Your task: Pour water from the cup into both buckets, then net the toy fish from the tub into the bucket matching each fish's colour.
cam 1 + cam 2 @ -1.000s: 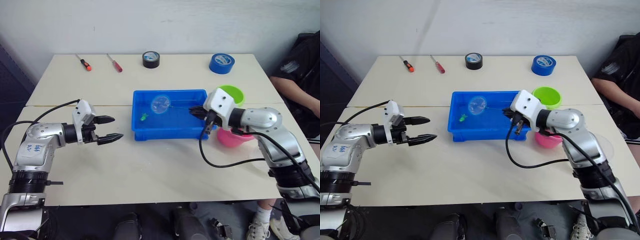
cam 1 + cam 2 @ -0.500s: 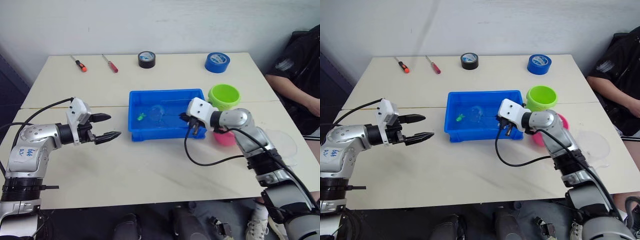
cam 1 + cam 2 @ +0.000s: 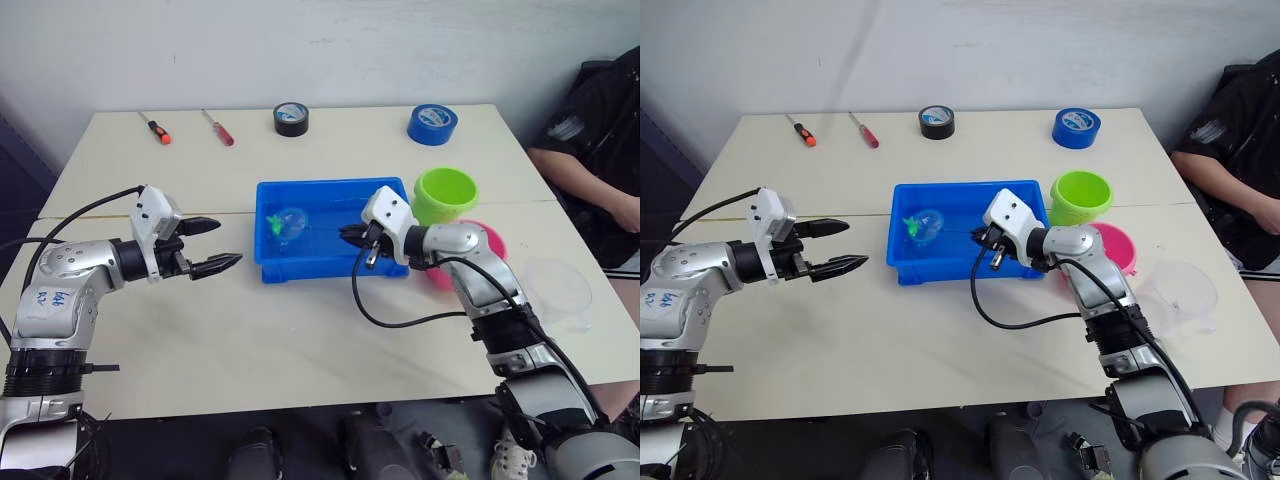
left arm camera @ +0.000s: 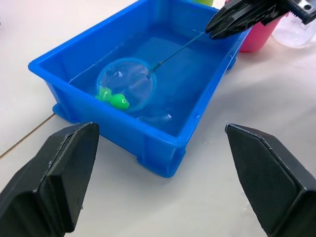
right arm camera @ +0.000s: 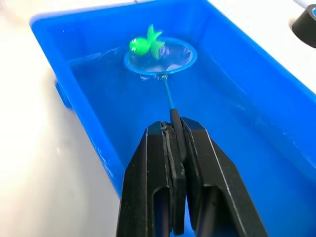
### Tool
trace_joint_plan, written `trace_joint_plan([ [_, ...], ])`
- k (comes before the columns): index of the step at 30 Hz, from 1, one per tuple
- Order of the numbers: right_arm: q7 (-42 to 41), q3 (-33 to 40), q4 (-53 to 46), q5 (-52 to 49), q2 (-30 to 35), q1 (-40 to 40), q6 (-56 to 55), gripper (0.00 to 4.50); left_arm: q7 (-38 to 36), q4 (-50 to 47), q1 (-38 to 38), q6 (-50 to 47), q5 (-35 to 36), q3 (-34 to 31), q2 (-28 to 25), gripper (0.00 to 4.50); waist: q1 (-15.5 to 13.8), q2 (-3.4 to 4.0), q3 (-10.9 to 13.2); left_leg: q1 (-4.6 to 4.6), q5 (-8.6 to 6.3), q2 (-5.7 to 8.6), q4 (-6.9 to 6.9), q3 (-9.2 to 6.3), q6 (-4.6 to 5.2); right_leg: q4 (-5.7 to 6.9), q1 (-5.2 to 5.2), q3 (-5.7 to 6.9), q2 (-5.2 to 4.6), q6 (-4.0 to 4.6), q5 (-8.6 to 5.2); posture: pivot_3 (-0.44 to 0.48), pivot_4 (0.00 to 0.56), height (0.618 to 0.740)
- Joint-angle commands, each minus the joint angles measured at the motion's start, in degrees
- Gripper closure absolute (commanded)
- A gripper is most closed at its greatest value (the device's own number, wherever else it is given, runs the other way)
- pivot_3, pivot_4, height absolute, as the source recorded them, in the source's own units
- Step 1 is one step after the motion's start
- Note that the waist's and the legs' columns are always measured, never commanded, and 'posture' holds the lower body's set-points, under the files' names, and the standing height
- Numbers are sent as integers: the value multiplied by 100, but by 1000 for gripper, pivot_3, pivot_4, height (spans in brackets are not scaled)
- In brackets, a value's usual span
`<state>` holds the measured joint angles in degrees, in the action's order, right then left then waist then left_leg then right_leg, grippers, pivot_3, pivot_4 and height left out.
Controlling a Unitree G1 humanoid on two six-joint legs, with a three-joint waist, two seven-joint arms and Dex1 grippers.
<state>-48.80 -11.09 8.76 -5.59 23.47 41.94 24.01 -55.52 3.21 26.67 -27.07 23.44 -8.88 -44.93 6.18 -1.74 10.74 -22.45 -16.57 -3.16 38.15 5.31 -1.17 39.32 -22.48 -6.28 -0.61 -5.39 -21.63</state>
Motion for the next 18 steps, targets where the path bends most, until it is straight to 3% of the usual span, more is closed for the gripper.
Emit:
trace_joint_plan([
  [1, 47, 139, -380, -54, 134, -65, 100, 4500, -61, 137, 226, 153, 2, -13, 19, 23, 3, 0, 0, 0, 0, 0, 0, 0, 0, 0, 1, 0, -1, 0, 0, 0, 150, 740],
  [9, 115, 496, -559, -446, 173, -273, 504, 4500, -188, 406, 472, 268, -15, 85, 70, 23, 4, 0, 0, 0, 0, 1, -2, 2, 0, -1, -3, -3, 2, 0, 0, 0, 150, 740],
  [18, 284, 1576, -2414, -1322, 873, -1132, 1613, 4500, -261, 177, 1072, -359, 541, 120, 540, 23, -144, 0, 0, -7, 0, 2, 0, -1, 0, -11, 0, -1, -1, 0, 0, 0, 150, 740],
])
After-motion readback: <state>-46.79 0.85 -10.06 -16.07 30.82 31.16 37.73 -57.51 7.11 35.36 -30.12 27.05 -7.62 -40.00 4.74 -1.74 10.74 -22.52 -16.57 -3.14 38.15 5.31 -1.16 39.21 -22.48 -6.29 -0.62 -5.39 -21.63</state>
